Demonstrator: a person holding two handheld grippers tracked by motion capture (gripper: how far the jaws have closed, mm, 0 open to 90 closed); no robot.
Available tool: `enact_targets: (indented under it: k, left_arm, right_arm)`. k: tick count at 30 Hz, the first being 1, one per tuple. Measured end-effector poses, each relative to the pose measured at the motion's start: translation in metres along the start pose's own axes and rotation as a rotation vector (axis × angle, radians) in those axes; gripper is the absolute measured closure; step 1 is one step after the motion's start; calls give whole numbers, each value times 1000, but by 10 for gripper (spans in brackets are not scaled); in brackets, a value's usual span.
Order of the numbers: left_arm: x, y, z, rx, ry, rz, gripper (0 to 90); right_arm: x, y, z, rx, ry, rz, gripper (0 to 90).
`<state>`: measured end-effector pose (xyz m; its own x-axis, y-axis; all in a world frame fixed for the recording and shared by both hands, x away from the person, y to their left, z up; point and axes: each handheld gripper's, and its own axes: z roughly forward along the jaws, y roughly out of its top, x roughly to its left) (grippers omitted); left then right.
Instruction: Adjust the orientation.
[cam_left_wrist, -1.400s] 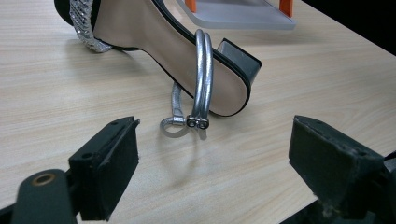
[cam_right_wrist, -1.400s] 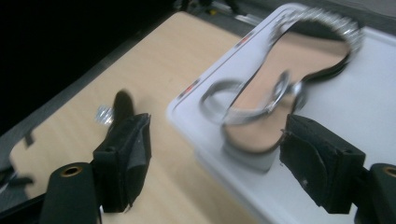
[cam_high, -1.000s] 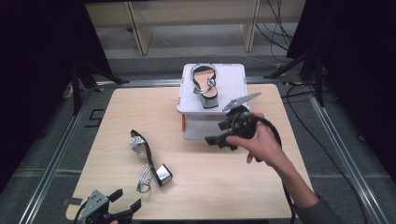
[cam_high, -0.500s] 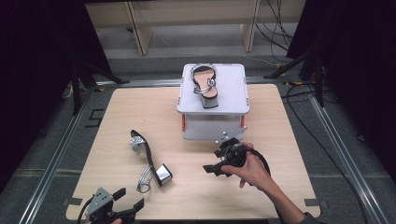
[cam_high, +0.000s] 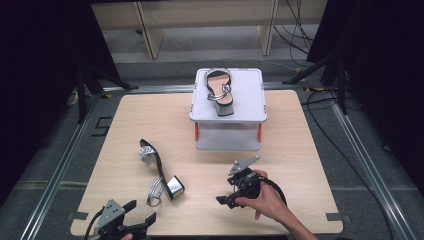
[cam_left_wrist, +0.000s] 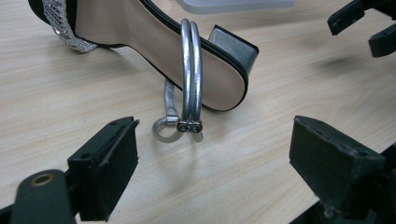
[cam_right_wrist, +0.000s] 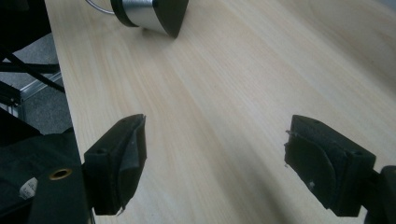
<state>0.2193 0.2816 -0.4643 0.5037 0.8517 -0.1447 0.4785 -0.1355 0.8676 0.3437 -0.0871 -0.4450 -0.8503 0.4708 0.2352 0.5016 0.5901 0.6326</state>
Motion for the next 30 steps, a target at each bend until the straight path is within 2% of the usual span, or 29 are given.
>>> enact_targets:
  k: [2,4,5,6,7,8,9,11,18,19,20,21,22,25,27,29,30]
  left_arm:
    - [-1,1,2,16,15,15,151]
    - [-1,2,3,27,22,13,151]
    - [1,3,6,27,19,35,151]
    - [1,4,8,27,28,26,152]
    - [2,5,10,39,40,40,158]
    - [2,6,13,47,47,36,169]
    - [4,8,16,38,32,51,190]
    - [6,10,22,46,23,72,244]
    - [6,16,34,69,-2,122,576]
    - [6,17,38,60,-10,138,576]
    - [5,19,40,61,-6,167,668]
    - [4,20,42,57,-7,185,715]
    - [4,22,44,55,-12,200,766]
    - [2,28,45,49,-11,208,805]
    - [-2,35,47,13,-8,249,818]
    - [-7,43,48,20,-12,315,823]
    - [-10,46,49,27,-18,323,825]
  right_arm:
    - [0,-4,0,-2,-4,-14,203]
    - [1,-5,0,-1,2,-4,203]
    - [0,-5,0,-4,13,-10,203]
    - [0,-6,-2,-12,6,-7,204]
    - [0,-7,-3,-23,1,-22,206]
    - [0,-8,-3,-23,2,-18,207]
    - [0,-8,-4,-12,5,-8,207]
    - [0,-9,-4,-5,6,-11,207]
    - [-2,-8,-1,-3,6,-8,211]
    - [-1,-8,-1,1,1,0,211]
    - [-1,-8,0,2,6,-13,212]
    - [-1,-8,-1,-3,0,-26,214]
    - [0,-9,-2,2,6,-12,215]
    - [-1,-9,-3,-3,7,-9,217]
    - [-3,-9,-5,-16,6,-3,220]
    - [-3,-9,-6,-10,5,20,221]
    - [-4,-9,-6,-20,6,14,222]
